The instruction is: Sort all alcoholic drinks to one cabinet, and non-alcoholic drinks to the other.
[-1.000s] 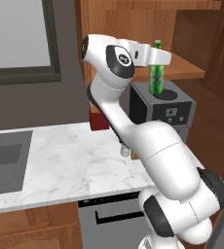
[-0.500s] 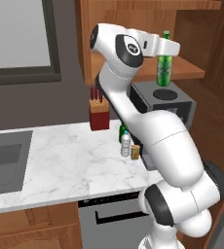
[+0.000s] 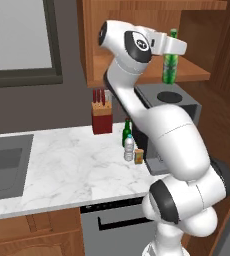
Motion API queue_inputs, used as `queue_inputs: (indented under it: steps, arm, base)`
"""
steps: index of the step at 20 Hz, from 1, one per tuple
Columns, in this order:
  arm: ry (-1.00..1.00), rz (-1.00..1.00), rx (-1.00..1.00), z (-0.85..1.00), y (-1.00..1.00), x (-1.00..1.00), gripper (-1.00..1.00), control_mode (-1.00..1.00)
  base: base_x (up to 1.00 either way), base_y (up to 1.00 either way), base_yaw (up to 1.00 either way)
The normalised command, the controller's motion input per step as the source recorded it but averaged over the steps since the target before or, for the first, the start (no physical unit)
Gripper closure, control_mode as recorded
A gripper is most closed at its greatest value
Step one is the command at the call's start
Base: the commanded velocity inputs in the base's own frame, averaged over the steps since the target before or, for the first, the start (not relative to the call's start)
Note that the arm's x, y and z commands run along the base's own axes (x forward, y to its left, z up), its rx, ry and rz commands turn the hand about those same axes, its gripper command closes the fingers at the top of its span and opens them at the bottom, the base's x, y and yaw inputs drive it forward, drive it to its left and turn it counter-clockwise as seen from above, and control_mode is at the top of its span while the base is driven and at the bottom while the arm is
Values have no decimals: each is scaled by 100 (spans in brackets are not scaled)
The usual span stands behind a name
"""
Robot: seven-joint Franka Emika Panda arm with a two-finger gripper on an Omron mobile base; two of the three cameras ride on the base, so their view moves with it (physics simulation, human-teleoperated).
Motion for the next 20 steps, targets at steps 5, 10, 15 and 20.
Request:
queue_inputs:
  steps: [5, 10, 15, 20]
  arm:
    - [-4, -1, 0, 0, -22, 25, 100, -100]
    - [-4, 0, 0, 0, -21, 20, 100, -100]
    - [-4, 0, 0, 0, -20, 25, 100, -100]
    - [-3, 0, 0, 0, -19, 27, 100, -100]
  base:
    - [0, 0, 0]
    - [0, 0, 0]
    - [0, 0, 0]
    - [0, 0, 0]
